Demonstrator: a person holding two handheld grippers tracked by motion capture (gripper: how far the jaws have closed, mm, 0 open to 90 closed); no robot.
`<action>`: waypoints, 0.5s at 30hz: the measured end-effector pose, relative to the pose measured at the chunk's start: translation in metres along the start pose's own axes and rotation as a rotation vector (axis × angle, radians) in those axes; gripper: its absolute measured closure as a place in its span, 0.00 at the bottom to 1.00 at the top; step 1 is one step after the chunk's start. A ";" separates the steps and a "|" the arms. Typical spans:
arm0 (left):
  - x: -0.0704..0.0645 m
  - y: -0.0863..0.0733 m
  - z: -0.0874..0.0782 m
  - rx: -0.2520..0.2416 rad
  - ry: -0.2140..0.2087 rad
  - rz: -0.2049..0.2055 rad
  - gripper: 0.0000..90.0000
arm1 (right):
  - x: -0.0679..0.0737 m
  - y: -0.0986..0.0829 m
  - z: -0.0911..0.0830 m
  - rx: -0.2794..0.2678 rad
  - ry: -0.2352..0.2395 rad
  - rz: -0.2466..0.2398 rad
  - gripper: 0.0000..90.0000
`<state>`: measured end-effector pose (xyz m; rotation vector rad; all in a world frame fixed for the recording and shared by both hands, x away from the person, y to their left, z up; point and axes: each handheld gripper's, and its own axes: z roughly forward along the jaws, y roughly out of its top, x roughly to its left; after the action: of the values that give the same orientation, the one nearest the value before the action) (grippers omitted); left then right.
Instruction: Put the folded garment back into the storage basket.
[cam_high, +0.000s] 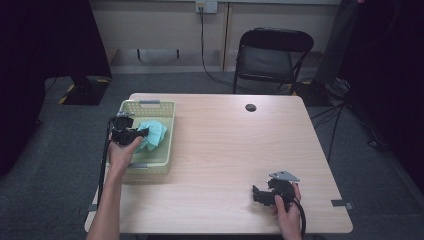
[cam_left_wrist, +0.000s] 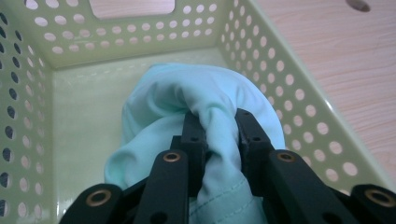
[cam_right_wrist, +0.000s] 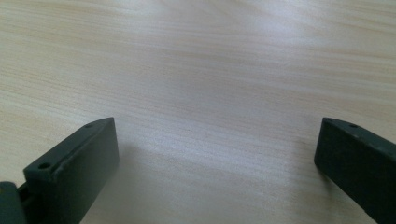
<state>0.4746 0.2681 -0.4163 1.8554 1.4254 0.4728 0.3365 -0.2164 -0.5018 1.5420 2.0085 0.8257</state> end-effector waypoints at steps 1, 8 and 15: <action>0.000 0.000 0.000 0.000 0.000 0.000 0.85 | 0.000 0.000 0.000 0.000 0.000 0.000 0.00; -0.002 0.000 0.005 0.034 0.005 0.018 0.84 | 0.000 0.000 0.000 0.000 0.000 0.000 0.00; -0.007 0.002 0.011 0.094 0.040 0.034 0.83 | 0.000 0.000 0.000 0.001 0.001 -0.002 0.00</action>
<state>0.4812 0.2578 -0.4210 1.9570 1.4673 0.4690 0.3364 -0.2163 -0.5018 1.5404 2.0109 0.8259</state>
